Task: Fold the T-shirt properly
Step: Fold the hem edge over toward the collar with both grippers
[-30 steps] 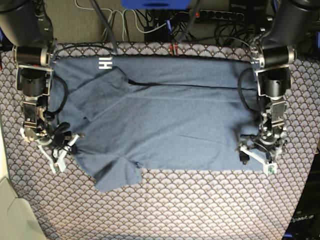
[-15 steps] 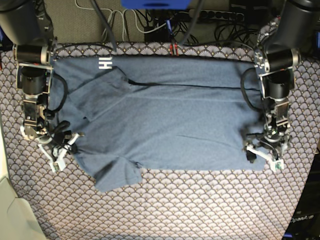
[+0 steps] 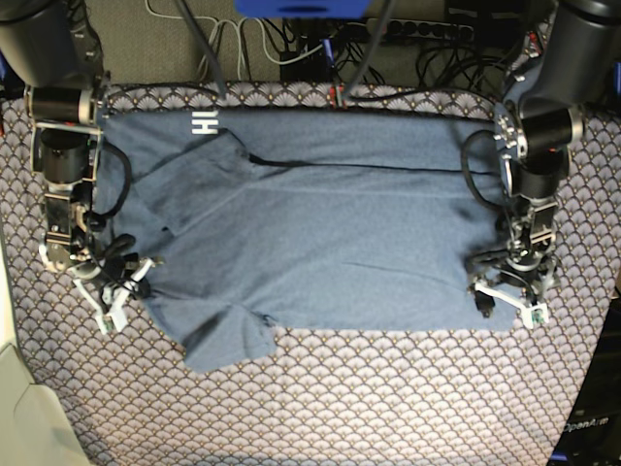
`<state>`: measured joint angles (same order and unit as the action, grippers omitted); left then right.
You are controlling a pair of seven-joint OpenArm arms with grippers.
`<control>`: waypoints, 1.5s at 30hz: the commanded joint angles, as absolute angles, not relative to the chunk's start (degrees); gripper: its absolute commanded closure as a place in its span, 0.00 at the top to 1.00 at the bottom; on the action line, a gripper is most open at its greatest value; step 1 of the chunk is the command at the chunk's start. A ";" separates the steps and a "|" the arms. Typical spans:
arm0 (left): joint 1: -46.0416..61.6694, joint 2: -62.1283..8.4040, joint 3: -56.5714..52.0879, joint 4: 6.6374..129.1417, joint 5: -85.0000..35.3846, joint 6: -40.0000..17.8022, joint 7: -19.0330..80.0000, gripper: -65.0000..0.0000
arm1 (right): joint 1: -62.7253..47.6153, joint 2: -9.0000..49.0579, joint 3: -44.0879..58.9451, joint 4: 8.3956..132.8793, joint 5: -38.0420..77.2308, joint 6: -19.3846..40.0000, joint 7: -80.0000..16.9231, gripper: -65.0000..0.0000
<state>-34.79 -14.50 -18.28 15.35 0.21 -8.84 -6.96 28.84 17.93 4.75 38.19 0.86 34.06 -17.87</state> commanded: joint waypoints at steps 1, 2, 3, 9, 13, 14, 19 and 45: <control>-36.18 -15.16 -18.24 15.60 -0.04 -8.92 -6.90 0.82 | 29.85 18.51 4.79 38.73 0.40 34.07 -18.86 0.00; -36.09 -15.16 -18.24 15.60 -0.04 -8.92 -6.90 0.82 | 29.85 18.51 4.79 38.73 0.40 34.07 -18.86 0.00; -36.09 -15.16 -18.24 15.60 -0.04 -9.01 -6.90 0.81 | 29.85 18.51 4.79 38.73 0.40 34.07 -18.86 0.00; -35.82 -15.08 -18.24 15.60 -0.04 -9.01 -6.99 0.57 | 29.85 18.59 4.79 38.73 0.40 34.07 -18.95 0.00; -35.82 -15.08 -18.24 15.60 -0.04 -9.01 -6.99 0.17 | 29.85 19.03 4.79 38.73 0.40 34.07 -18.95 0.00; -35.82 -15.08 -18.24 15.60 -0.04 -9.01 -6.99 0.07 | 29.85 19.03 4.79 38.73 0.40 34.07 -18.95 0.00; -35.82 -15.08 -18.24 15.69 -0.04 -9.01 -6.99 0.01 | 29.85 19.03 4.79 38.81 0.31 34.07 -18.95 0.00; -16.57 -14.81 -21.49 57.71 -12.97 -9.10 19.56 0.00 | 8.92 21.14 5.49 73.89 0.40 34.07 -19.47 0.00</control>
